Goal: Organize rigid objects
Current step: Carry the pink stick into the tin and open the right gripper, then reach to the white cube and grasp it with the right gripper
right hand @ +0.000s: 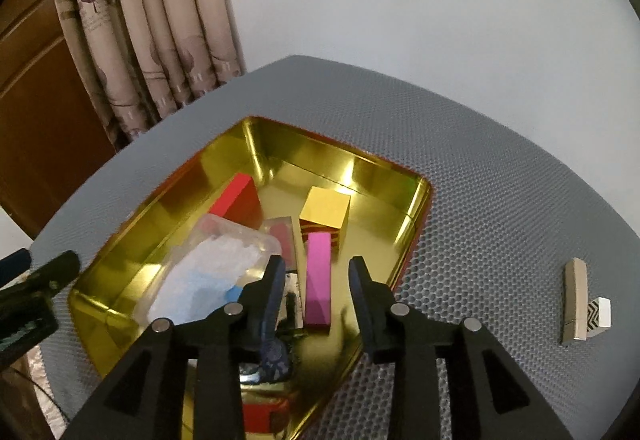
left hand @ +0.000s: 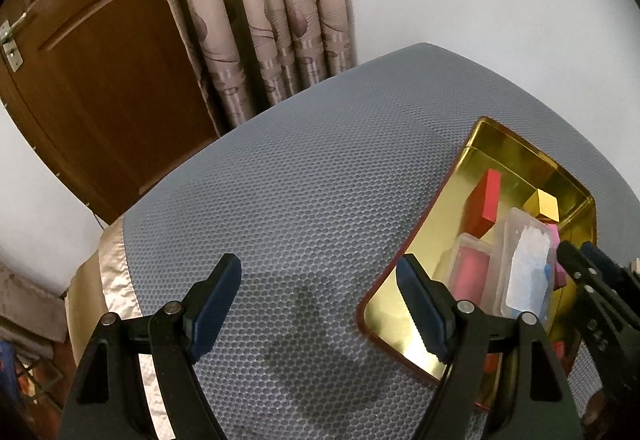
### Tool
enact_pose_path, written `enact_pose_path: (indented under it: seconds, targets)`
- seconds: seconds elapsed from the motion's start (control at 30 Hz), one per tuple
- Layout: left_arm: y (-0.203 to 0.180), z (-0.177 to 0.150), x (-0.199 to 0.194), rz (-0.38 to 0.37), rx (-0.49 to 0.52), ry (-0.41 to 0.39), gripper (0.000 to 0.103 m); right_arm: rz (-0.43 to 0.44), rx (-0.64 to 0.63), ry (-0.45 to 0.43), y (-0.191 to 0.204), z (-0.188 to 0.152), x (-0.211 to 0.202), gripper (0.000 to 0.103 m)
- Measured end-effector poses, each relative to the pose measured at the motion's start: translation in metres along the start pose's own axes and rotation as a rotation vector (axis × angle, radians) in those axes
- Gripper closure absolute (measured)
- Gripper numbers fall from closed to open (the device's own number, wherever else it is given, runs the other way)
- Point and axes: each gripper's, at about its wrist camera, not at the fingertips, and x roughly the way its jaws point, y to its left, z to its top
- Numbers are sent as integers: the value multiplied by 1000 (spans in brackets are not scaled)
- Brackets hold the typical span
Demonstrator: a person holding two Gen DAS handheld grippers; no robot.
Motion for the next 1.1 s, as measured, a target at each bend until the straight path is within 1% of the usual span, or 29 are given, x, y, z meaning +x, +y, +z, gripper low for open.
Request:
enact_pose_path:
  seconds: [0.2, 0.3, 0.5, 0.63, 0.73, 0.87, 1.0, 1.1]
  targets:
    - [-3, -1, -2, 0, 15, -9, 26, -6, 25, -36, -10, -8, -30, 67]
    - [-4, -1, -3, 0, 24, -12, 26, -36, 33, -45, -22, -18, -44, 66]
    - [-8, -3, -6, 5, 41, -20, 26, -109, 113, -42, -76, -46, -66, 66]
    - [-11, -5, -7, 6, 53, -26, 26, -192, 190, -47, -122, -64, -77, 66]
    - [-13, -6, -8, 0, 66, -29, 26, -249, 247, -45, -154, -73, -79, 66]
    - [-15, -8, -10, -7, 87, -37, 25, -299, 298, -45, -190, -82, -79, 66]
    - [-18, -11, -13, -26, 98, -40, 25, -313, 322, -36, -209, -86, -72, 66]
    - [-21, -12, -15, -22, 117, -56, 25, -300, 325, -29, -219, -84, -63, 66]
